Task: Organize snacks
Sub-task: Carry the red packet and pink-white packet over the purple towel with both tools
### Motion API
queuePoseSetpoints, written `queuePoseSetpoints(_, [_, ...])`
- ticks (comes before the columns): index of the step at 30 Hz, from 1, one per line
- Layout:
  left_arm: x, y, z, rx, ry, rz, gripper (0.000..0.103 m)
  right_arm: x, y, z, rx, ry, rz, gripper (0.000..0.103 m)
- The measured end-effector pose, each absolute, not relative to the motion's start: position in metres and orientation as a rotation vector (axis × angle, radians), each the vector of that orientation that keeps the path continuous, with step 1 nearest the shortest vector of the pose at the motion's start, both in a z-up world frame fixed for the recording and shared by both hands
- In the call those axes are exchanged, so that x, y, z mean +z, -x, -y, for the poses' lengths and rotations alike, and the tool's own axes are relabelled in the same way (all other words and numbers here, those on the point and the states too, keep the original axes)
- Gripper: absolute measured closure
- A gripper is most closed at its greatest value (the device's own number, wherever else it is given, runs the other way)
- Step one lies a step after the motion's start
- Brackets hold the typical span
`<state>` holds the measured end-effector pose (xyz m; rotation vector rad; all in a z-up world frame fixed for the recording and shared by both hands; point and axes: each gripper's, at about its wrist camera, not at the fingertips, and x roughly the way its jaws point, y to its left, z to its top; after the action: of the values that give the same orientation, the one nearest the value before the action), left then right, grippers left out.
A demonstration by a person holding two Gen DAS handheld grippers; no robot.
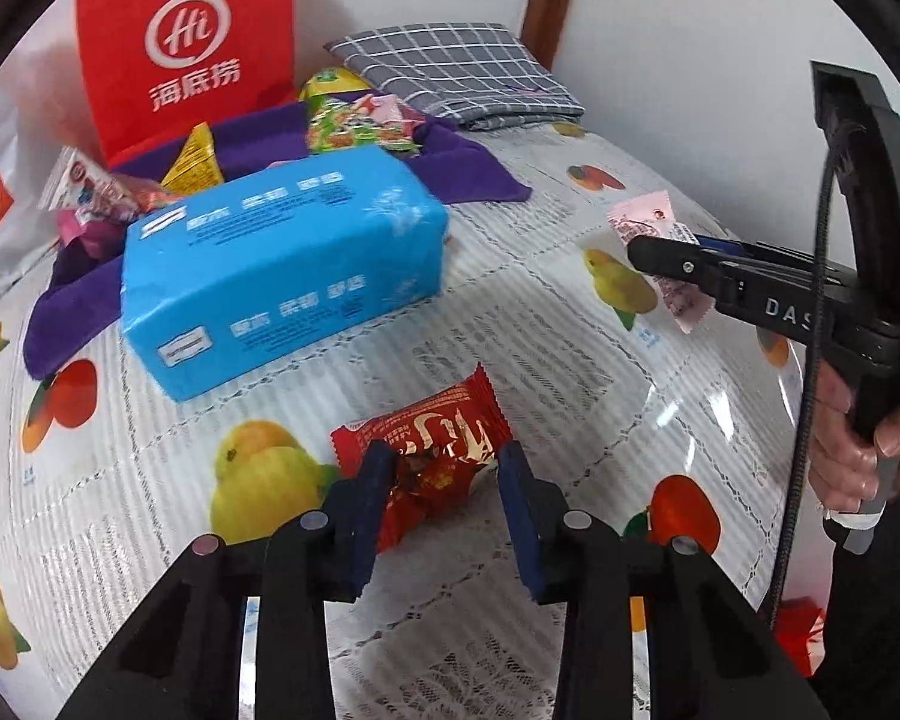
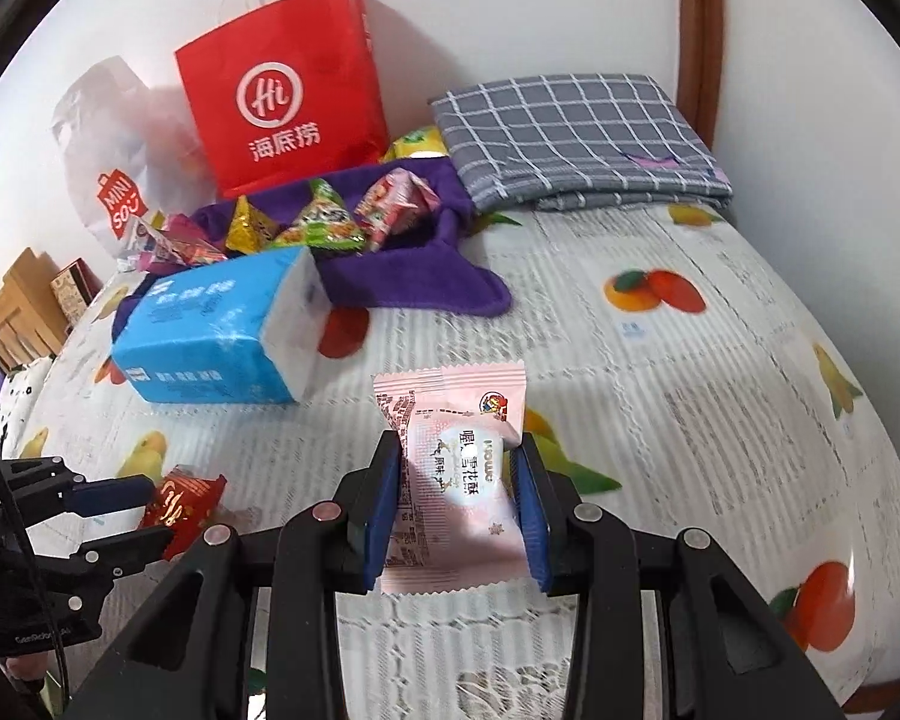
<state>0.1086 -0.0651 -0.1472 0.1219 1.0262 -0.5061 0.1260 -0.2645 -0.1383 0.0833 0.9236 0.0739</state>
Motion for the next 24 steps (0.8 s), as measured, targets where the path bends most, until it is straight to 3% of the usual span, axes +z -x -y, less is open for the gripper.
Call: queuePoseSetpoints(24, [-0.06,-0.182,0.007,-0.37,-0.02,-0.877,0.069,-0.071,-0.209,0.218,0.191,-0.042,-0.801,0.067])
